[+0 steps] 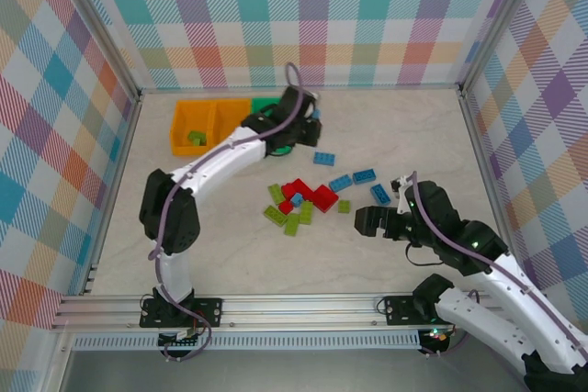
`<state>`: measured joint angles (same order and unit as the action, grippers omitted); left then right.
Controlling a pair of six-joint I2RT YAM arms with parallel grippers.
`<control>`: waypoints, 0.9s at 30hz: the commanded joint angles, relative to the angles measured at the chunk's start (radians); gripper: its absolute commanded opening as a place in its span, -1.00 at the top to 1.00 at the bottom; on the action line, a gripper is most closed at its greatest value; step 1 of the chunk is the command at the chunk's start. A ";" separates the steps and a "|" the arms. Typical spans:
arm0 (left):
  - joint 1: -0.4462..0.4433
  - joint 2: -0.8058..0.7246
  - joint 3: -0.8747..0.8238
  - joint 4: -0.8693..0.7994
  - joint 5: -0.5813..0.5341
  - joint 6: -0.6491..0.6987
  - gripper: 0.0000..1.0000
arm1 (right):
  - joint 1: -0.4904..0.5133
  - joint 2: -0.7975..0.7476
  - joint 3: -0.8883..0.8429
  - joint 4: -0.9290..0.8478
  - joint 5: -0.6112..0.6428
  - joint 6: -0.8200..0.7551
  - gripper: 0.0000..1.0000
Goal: Sort the legos into containers by color
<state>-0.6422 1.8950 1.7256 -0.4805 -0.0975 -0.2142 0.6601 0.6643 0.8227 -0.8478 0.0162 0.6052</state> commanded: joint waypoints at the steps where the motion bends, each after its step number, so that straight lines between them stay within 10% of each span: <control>1: 0.133 -0.018 -0.061 0.009 -0.136 -0.045 0.76 | -0.004 0.017 0.005 0.067 -0.033 -0.024 -0.99; 12: 0.398 0.094 -0.066 0.026 -0.047 -0.197 0.67 | -0.004 0.080 -0.008 0.139 -0.081 -0.031 -1.00; 19: 0.418 0.117 -0.019 -0.012 0.014 -0.186 0.20 | -0.004 0.136 -0.001 0.188 -0.106 -0.036 -0.99; 27: 0.365 -0.209 -0.217 0.020 0.076 -0.175 0.16 | -0.004 0.277 0.036 0.262 -0.121 -0.080 -0.99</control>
<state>-0.2413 1.8835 1.5604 -0.4675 -0.0605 -0.4004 0.6601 0.8883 0.8246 -0.6437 -0.0795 0.5659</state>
